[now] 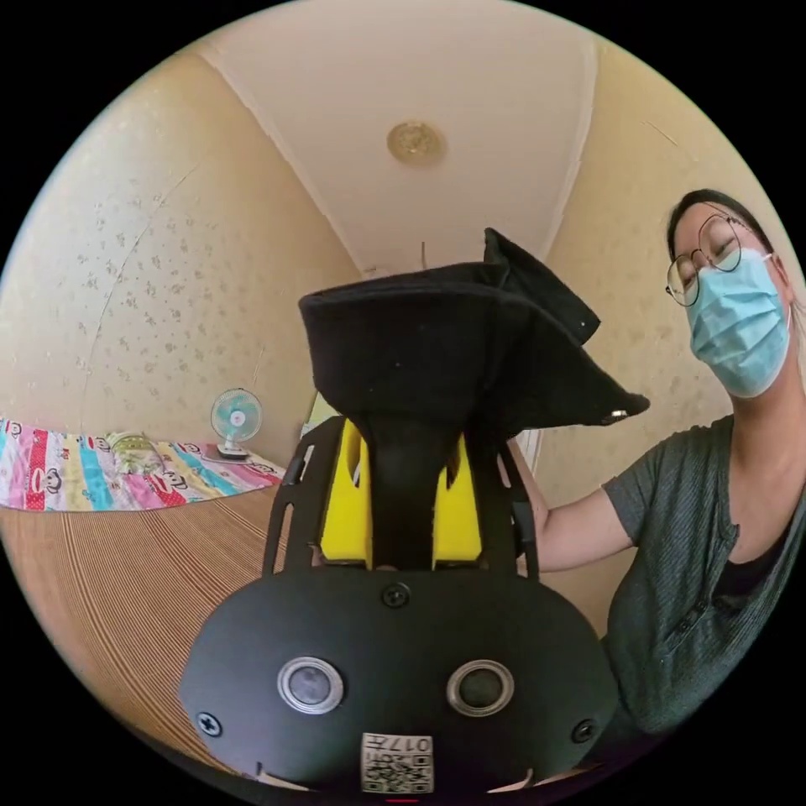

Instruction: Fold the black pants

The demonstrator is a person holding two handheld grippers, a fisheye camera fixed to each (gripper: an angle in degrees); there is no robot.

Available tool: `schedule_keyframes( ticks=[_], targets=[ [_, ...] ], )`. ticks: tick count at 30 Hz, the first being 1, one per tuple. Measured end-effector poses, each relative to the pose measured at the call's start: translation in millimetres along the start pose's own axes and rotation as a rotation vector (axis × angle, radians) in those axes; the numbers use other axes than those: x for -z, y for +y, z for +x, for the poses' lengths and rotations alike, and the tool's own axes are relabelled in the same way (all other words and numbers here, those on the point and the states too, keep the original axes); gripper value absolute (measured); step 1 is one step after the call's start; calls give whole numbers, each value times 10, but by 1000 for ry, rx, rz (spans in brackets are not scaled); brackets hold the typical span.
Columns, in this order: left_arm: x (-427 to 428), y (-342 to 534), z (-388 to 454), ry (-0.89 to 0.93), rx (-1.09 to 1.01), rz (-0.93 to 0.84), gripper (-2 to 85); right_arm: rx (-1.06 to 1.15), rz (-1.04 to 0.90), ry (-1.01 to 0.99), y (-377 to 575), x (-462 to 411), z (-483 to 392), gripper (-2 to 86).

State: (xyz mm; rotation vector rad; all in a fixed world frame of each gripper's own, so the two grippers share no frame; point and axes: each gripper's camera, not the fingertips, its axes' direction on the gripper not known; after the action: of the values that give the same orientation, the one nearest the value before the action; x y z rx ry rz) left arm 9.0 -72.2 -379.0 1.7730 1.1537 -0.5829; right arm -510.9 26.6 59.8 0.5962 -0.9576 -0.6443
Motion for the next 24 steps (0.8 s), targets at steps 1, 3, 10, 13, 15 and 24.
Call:
schedule_keyframes(
  ticks=[1, 3, 10, 13, 15, 24],
  targets=[
    [86, -219, 32, -5, 32, 37, 60, 30, 11, 48, -93, -19, -113, 24],
    [234, -566, 118, -59, 58, 99, 33, 73, 8, 129, -257, -101, -302, 24],
    [655, -1827, 1152, -401, -111, 300, 15, 387, -206, 644, -718, -1162, -1270, 26],
    [654, -2100, 1340, -391, -86, 352, 18, 458, -208, 779, -810, -1526, -1583, 25],
    [679, -2152, 1468, -387, -108, 408, 21, 474, -177, 815, -865, -1635, -1709, 25],
    [790, -1799, 2122, -502, -373, 368, 44, 570, -44, 956, -394, -1577, -2004, 27]
  ],
)
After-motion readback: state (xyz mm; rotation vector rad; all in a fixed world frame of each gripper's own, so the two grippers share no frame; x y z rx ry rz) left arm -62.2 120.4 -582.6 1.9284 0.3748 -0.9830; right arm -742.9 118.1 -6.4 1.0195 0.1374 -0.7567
